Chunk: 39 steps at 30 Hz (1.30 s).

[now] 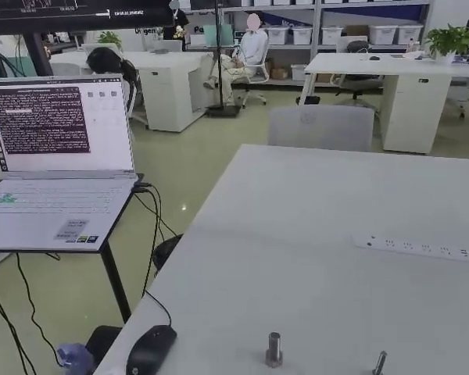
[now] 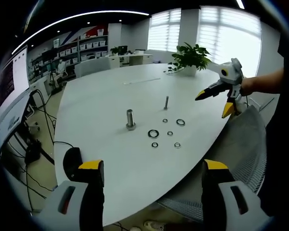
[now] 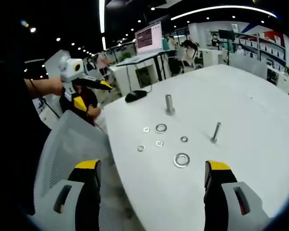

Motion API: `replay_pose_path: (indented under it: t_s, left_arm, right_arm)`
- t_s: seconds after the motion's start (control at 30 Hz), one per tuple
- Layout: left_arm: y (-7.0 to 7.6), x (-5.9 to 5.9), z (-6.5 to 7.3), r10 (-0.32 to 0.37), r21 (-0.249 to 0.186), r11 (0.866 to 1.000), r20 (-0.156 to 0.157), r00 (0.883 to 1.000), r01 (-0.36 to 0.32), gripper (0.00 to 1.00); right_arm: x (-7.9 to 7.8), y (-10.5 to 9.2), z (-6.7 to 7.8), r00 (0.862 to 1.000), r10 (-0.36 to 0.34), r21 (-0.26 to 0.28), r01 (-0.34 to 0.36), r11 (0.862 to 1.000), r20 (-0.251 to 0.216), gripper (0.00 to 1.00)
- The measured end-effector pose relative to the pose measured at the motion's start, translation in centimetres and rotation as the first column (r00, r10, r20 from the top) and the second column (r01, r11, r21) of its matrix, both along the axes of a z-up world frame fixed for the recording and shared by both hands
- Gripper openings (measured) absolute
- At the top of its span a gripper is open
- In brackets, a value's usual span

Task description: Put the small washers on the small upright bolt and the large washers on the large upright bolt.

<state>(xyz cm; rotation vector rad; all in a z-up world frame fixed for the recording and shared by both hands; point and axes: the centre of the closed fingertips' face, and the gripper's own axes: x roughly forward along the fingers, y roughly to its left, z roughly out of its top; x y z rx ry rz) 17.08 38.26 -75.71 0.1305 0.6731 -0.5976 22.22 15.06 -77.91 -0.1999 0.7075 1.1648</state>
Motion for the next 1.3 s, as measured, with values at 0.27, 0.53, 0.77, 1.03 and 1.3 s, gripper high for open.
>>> replay_pose_path:
  t_s: [0.27, 0.53, 0.77, 1.03, 1.3]
  left_arm:
    - [0.4, 0.1, -0.4, -0.021, 0.006, 1.000, 0.001, 1.000, 0.021, 0.84]
    - [-0.4, 0.0, -0.6, -0.066, -0.009, 0.998, -0.012, 0.998, 0.066, 0.89]
    - [-1.0, 0.4, -0.2, -0.097, -0.022, 0.995, 0.008, 0.995, 0.097, 0.87]
    - [-1.1, 0.3, -0.9, -0.141, -0.006, 0.990, -0.006, 0.990, 0.141, 0.85]
    - [-1.6, 0.7, -1.2, -0.174, -0.005, 0.985, -0.008, 0.985, 0.174, 0.84]
  right_arm:
    - [0.7, 1.1, 0.0, 0.999, 0.026, -0.038, -0.026, 0.999, 0.021, 0.88]
    - [1.6, 1.3, -1.5, 0.998, 0.051, -0.124, -0.046, 0.991, 0.038, 0.81]
    - [2.4, 1.2, -2.6, 0.997, 0.077, -0.177, -0.070, 0.982, 0.029, 0.74]
    - [3.1, 1.3, -3.7, 0.991, 0.131, -0.259, -0.121, 0.958, 0.024, 0.67]
    - [3.8, 1.1, -5.2, 0.982, 0.189, -0.332, -0.171, 0.928, 0.024, 0.62]
